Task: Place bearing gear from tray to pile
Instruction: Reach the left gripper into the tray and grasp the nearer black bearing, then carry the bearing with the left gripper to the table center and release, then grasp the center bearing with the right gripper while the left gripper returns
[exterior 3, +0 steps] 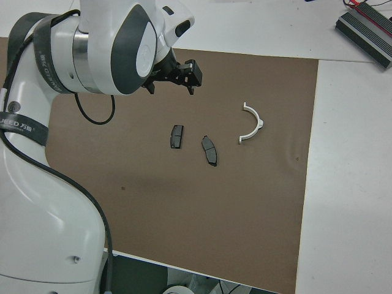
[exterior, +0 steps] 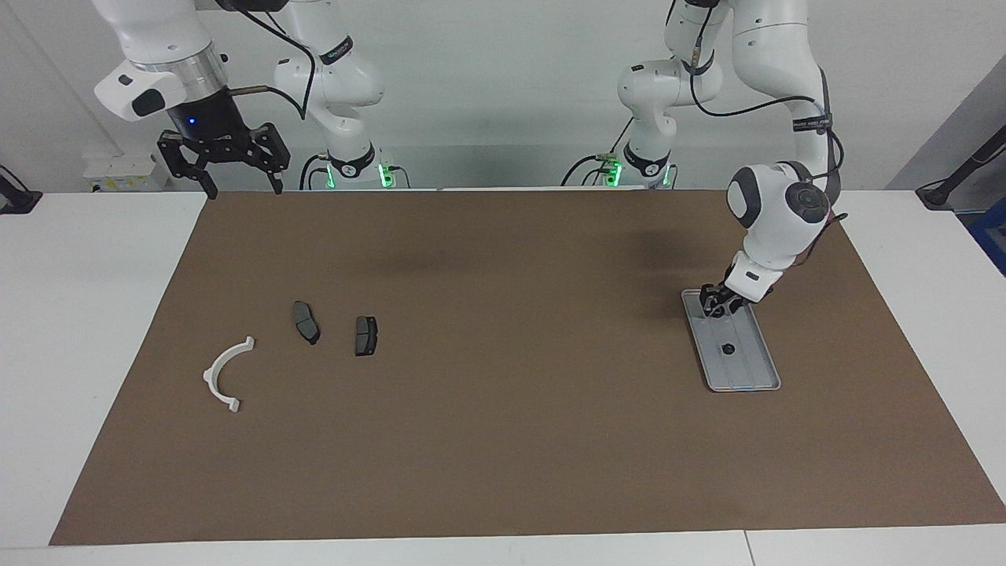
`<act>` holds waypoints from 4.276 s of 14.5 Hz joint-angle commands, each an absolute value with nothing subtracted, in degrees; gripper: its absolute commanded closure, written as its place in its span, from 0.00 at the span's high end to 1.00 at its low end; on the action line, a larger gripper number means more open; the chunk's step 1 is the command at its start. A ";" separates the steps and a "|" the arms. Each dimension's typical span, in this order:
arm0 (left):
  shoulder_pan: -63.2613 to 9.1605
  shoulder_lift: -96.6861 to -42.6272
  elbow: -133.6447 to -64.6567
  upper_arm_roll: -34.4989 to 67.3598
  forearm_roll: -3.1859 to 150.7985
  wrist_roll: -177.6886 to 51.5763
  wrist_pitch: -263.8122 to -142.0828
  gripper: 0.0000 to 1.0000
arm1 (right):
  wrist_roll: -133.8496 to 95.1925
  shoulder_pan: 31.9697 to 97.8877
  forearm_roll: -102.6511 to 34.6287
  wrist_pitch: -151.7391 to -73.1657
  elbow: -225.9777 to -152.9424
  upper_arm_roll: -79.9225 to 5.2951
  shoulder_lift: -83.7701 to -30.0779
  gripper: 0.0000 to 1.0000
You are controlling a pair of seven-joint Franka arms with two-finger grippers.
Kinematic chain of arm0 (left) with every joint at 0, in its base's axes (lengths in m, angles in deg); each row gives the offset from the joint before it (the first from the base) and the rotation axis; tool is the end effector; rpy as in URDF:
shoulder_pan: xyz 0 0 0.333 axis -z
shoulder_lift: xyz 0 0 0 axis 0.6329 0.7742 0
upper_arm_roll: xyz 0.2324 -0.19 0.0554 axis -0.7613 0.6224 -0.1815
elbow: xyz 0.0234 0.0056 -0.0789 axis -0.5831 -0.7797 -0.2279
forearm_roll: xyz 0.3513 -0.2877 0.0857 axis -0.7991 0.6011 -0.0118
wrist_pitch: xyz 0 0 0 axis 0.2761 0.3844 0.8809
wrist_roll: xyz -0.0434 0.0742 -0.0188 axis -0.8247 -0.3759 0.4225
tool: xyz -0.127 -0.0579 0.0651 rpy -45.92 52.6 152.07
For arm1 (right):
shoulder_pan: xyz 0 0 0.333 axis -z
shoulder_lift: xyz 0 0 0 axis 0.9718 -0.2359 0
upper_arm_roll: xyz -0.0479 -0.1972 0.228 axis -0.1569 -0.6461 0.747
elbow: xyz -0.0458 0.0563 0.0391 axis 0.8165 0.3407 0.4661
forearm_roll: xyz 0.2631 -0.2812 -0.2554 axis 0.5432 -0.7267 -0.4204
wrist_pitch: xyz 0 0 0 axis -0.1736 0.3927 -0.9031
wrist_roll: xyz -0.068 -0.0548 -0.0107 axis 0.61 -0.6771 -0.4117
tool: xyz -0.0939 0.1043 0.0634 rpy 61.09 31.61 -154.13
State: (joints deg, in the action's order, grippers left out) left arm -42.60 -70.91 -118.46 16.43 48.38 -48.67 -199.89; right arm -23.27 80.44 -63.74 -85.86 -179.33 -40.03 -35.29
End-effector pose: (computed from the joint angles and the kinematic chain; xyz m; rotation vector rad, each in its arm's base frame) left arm 0.5799 0.0025 0.1886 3.1358 0.0340 -0.0518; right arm 0.5954 0.0085 0.6037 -3.1333 -0.1246 -0.1003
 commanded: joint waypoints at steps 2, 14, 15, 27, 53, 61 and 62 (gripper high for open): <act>-41.99 -71.01 -119.15 15.86 49.11 -47.70 -200.71 0.59 | -21.97 80.92 -62.58 -85.12 -180.28 -39.51 -34.11 1.00; -41.55 -71.28 -119.77 15.86 49.02 -48.40 -199.92 0.26 | -22.40 81.10 -62.49 -84.77 -180.28 -36.69 -34.11 1.00; -41.55 -71.19 -119.16 15.86 49.11 -48.40 -199.31 0.21 | -22.41 81.10 -62.49 -84.68 -180.28 -36.69 -34.11 1.00; -13.54 -54.96 -85.61 15.69 50.08 -93.37 -188.58 0.20 | -32.60 80.92 -62.14 -84.06 -180.28 -35.46 -33.85 1.00; -28.17 -60.29 -91.90 12.26 47.09 -69.62 -187.25 0.99 | -56.75 68.19 -60.91 -94.32 -183.43 -35.37 -39.64 1.00; -37.33 -60.29 -100.16 12.26 47.09 -54.82 -198.07 0.68 | -75.55 57.04 -63.71 -113.92 -187.49 -35.55 -52.98 1.00; -37.25 -60.38 -100.86 12.26 47.09 -54.99 -198.16 0.66 | -78.45 56.23 -64.85 -116.12 -186.96 -35.46 -54.92 1.00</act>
State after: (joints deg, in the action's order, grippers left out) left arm -37.20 -59.18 -98.03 11.67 47.64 -55.26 -196.15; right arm -73.27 58.21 -62.80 -112.41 -188.03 -35.31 -51.28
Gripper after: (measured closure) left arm 0.300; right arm 0.000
